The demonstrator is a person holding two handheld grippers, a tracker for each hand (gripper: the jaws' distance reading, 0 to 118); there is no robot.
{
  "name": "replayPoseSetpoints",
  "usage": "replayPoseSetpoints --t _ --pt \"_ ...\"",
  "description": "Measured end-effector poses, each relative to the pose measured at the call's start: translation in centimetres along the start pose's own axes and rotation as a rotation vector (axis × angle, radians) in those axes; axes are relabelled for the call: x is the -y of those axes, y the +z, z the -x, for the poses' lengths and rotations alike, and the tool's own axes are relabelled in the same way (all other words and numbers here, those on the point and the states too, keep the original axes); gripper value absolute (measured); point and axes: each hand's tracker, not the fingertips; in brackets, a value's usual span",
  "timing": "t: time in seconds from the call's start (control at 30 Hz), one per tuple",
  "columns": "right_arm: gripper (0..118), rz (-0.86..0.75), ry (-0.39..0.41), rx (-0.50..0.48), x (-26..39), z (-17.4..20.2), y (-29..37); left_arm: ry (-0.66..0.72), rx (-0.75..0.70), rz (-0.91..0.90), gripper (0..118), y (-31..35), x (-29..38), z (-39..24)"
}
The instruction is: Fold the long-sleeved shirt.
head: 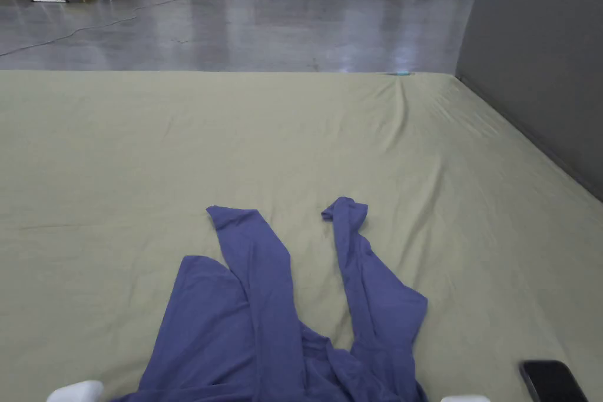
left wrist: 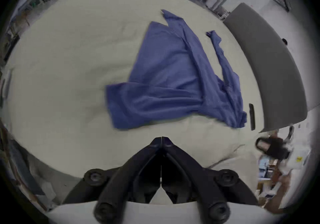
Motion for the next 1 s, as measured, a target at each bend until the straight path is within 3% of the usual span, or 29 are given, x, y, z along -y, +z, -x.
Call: replayPoseSetpoints --t 0.07,0.2,0.37,0.4,0.43,0.47,0.5,0.63,0.7,0.73,0.77,0.8,0.9,1.0 --pt "0 0.004 -0.005 -0.032 -0.1 0.6 0.1 -0.008 0.014 -0.003 0 -1.1 -3.6 -0.2" --pt "0 -0.014 0.039 -0.018 -0.9 1.5 0.1 -0.210 -0.016 -0.064 0 -2.8 -11.0 -6.8" --pt "0 -0.031 0.009 -0.081 -1.6 1.8 -0.1 -0.217 0.007 -0.047 0 -9.3 -21.0 -12.0" --pt "0 -0.030 0.007 -0.089 -1.5 1.8 -0.4 -0.195 0.026 -0.052 16 -11.1 -22.9 -12.6" --pt "0 -0.030 0.005 -0.096 -1.5 1.8 -0.5 -0.155 0.019 -0.052 60 -12.7 -24.8 -12.6" --pt "0 -0.029 0.003 -0.104 -1.5 1.9 -0.7 -0.134 -0.021 -0.046 111 -14.3 -26.1 -13.0" --pt "0 -0.028 0.000 -0.115 -1.4 1.9 -0.9 -0.101 -0.059 -0.029 117 -16.1 -27.2 -13.1" --pt "0 0.007 -0.019 -0.204 -1.1 1.6 -3.3 -0.091 -0.113 -0.009 109 -21.2 -28.8 -12.5" --pt "0 0.021 -0.020 -0.222 -0.9 2.0 -4.8 -0.075 -0.191 0.042 67 -22.7 -29.1 -11.4" --pt "0 0.066 -0.006 -0.271 -0.8 2.2 -5.6 -0.103 -0.235 0.095 61 -23.0 -29.0 -11.2" --pt "0 0.102 -0.001 -0.285 -0.7 2.4 -5.9 -0.136 -0.287 0.088 47 -23.2 -28.6 -11.1" --pt "0 0.096 0.002 -0.277 -0.6 2.9 -6.1 -0.153 -0.252 0.026 5 -22.3 -28.3 -11.0" --pt "0 0.087 0.027 -0.310 0.1 3.8 -6.1 -0.282 -0.267 -0.020 0 -19.4 -27.6 -11.7" --pt "0 0.104 0.031 -0.308 0.6 4.6 -6.2 -0.245 -0.157 -0.089 0 -14.3 -27.5 -11.9"
